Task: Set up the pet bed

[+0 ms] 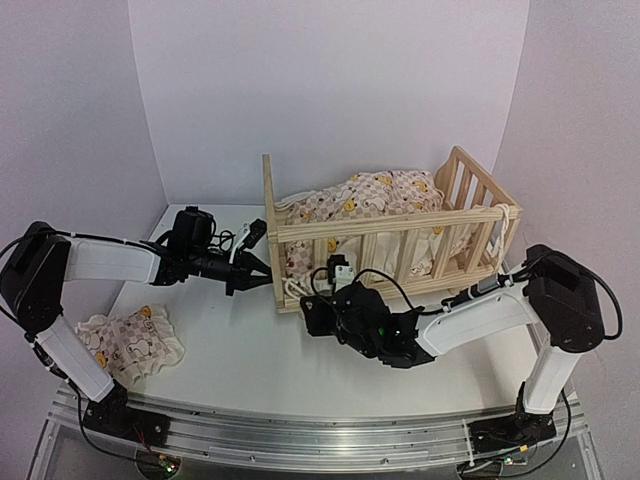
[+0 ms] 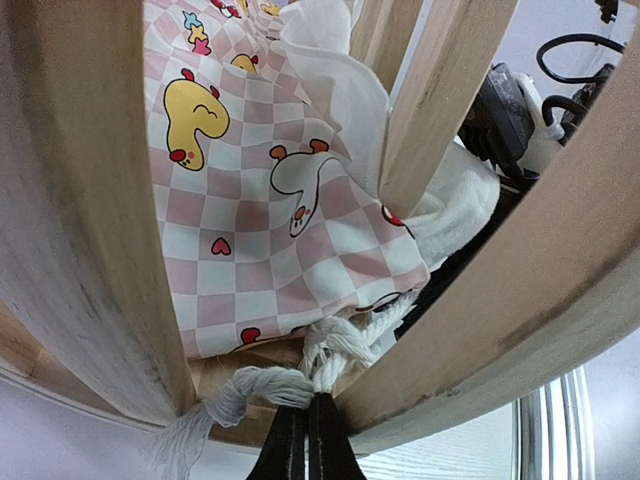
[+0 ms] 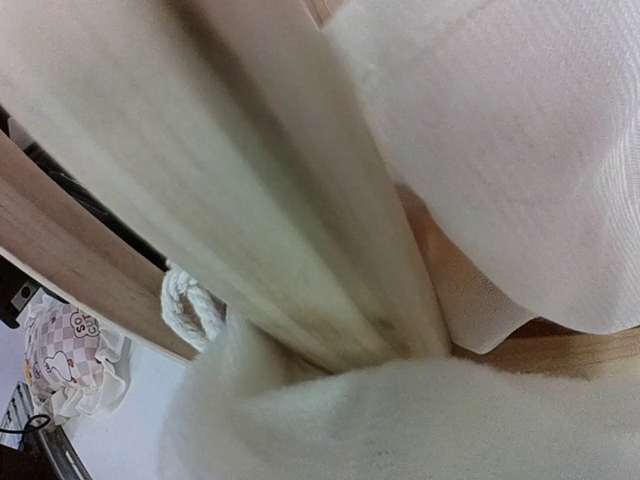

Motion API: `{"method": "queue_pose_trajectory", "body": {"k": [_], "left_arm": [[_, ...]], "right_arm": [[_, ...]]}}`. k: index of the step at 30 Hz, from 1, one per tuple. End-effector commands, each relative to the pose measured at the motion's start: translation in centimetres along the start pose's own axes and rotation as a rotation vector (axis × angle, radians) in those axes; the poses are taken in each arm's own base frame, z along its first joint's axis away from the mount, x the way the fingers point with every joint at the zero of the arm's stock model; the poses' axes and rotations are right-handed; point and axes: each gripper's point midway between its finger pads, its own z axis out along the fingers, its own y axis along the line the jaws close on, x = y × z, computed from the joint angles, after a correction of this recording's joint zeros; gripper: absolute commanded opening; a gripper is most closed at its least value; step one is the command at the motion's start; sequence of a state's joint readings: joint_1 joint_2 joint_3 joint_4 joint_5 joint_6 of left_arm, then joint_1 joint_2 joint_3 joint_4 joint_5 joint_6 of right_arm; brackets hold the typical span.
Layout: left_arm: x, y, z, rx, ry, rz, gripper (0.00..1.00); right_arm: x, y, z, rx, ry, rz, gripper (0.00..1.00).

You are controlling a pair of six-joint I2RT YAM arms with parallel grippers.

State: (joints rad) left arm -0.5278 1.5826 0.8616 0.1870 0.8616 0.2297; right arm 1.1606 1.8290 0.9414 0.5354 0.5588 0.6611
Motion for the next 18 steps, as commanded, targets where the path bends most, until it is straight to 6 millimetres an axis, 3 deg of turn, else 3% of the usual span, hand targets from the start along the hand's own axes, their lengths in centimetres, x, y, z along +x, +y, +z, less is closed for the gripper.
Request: {"method": "queue_pose_trajectory", "body": {"k": [1, 10, 18], "left_arm": [[-1.6, -1.4, -0.1, 0.052, -0.052, 0.04, 0.0], [-1.5, -1.8, -0.7, 0.047, -0.033, 0.001, 0.0], [-1.2, -2.0, -1.0, 0.044, -0.024, -0.026, 0.0]], "right_arm": [[-2.0, -2.6, 1.2, 0.114, -0.06, 0.043, 0.34], [-0.1, -3.3, 2.7, 0.105, 0.01, 0.024, 0.41], [-0.8, -5.2, 3.3, 0.165, -0.022, 0.043, 0.09]]}}
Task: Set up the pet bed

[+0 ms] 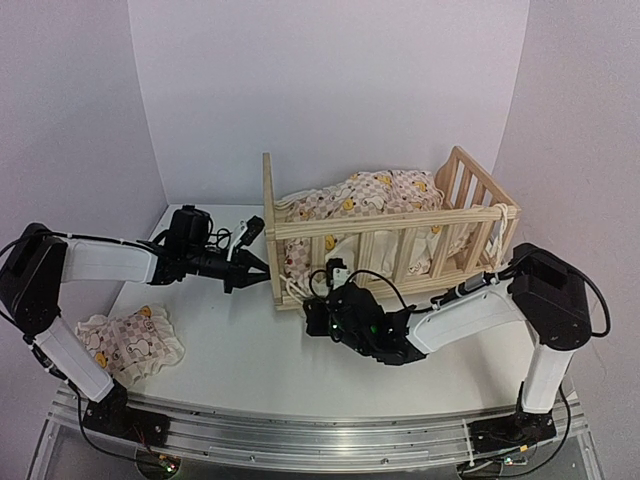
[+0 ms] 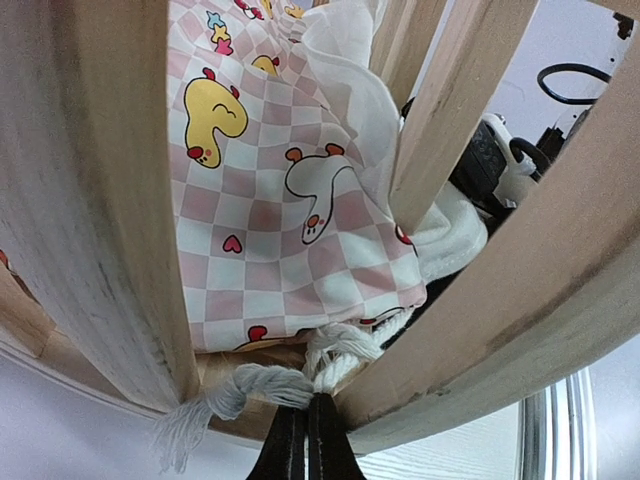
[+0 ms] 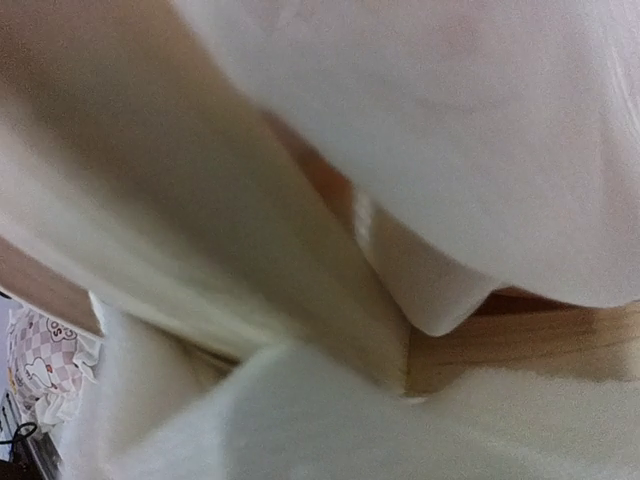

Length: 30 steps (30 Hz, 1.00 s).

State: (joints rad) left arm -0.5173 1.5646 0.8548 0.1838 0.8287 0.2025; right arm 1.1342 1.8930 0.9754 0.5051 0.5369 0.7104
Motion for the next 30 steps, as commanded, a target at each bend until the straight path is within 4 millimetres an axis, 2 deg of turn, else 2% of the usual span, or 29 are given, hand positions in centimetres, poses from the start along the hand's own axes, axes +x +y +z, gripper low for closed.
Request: {"method": "queue_pose_trajectory", "body": {"k": [1, 4, 7, 12, 14, 16, 20, 23, 26, 30], "left_arm": [[-1.0, -2.7, -0.6, 0.087, -0.019, -0.006, 0.0], [-0.9, -2.5, -1.0, 0.078, -0.005, -0.035, 0.0], [-0.9, -1.4, -2.2, 0.052, 0.004, -0.071, 0.0], [-0.3, 0.8, -4.9, -0.03, 0.046, -0.096, 0.0], [1.3, 0.5, -5.1, -0.033, 0.093, -0.141, 0.0], [2.5, 0.0, -5.1, -0.025, 0.11, -0.279, 0.0], [3.5, -1.1, -4.7, 0.01, 0.1, -0.528, 0.0], [3.9, -1.2, -4.3, -0.012, 0.094, -0.53, 0.0], [4.5, -1.2, -4.0, -0.019, 0.093, -0.574, 0.0], [3.6, -1.3, -3.5, -0.007, 0.06, -0.551, 0.0]], "right_arm": [[-2.5, -3.6, 1.6, 0.119, -0.064, 0.006, 0.05], [-2.6, -3.5, 1.1, 0.106, -0.057, -0.029, 0.0], [-2.6, -3.7, 0.0, 0.09, -0.04, -0.068, 0.0], [-2.3, -2.3, -1.3, -0.004, 0.012, -0.197, 0.0], [-2.2, -1.4, -1.6, -0.049, 0.03, -0.235, 0.0], [-2.1, -0.8, -1.8, -0.086, 0.043, -0.275, 0.0], [-1.1, 0.7, -2.5, -0.183, 0.102, -0.333, 0.0], [0.3, 1.3, -3.3, -0.242, 0.179, -0.383, 0.0], [1.2, 2.2, -5.0, -0.311, 0.224, -0.466, 0.02], [1.0, 1.7, -7.0, -0.297, 0.226, -0.594, 0.18]]}}
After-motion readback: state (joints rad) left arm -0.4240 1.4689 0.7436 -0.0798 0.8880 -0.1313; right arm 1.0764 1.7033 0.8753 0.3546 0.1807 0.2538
